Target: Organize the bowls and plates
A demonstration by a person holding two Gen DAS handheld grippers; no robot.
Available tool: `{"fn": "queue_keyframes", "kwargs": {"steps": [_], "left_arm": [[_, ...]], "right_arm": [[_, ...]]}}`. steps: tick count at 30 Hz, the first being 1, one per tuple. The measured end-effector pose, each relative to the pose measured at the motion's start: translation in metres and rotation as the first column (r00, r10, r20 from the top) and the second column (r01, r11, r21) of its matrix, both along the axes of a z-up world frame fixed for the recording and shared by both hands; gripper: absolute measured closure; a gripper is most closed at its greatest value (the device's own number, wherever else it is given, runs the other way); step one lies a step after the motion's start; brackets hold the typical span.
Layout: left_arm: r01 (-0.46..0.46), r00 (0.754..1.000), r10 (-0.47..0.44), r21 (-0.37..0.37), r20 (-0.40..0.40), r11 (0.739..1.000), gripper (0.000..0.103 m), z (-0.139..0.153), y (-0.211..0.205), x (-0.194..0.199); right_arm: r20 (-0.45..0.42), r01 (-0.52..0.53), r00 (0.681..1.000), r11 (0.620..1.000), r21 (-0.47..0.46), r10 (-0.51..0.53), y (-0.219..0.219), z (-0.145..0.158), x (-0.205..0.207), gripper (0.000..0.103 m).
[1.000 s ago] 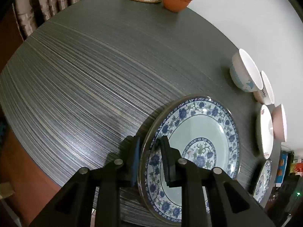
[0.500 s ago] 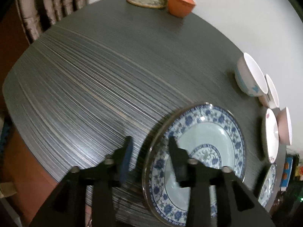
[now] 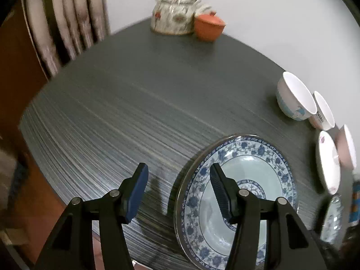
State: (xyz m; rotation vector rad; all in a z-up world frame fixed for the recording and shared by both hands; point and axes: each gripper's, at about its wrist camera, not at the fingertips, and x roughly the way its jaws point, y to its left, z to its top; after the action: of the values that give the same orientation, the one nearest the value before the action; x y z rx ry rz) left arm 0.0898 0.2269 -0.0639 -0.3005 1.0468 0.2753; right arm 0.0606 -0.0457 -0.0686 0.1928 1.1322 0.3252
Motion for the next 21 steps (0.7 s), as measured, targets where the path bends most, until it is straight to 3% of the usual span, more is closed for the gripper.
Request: {"fn": "queue_keyframes", "kwargs": {"steps": [7, 11, 17, 21], "left_arm": [[0.089, 0.996, -0.089, 0.086, 0.004, 0.992, 0.049, 0.004, -0.038, -0.005], [0.102, 0.995, -0.104, 0.145, 0.001, 0.984, 0.049, 0.005, -0.064, -0.014], [0.21, 0.978, -0.21, 0.065, -0.007, 0.976, 0.049, 0.021, -0.108, -0.02], [0.316, 0.948, -0.317, -0.082, -0.006, 0.945, 0.049, 0.033, -0.144, -0.017]], "right_arm": [[0.034, 0.036, 0.999, 0.999, 0.026, -0.037, -0.066, 0.018, -0.017, 0.082], [0.065, 0.115, 0.991, 0.993, 0.013, -0.115, -0.122, 0.028, -0.023, 0.082], [0.068, 0.225, 0.972, 0.974, 0.015, -0.226, -0.206, 0.039, -0.024, 0.082], [0.033, 0.295, 0.954, 0.951, 0.096, -0.299, -0.252, 0.035, -0.024, 0.081]]}}
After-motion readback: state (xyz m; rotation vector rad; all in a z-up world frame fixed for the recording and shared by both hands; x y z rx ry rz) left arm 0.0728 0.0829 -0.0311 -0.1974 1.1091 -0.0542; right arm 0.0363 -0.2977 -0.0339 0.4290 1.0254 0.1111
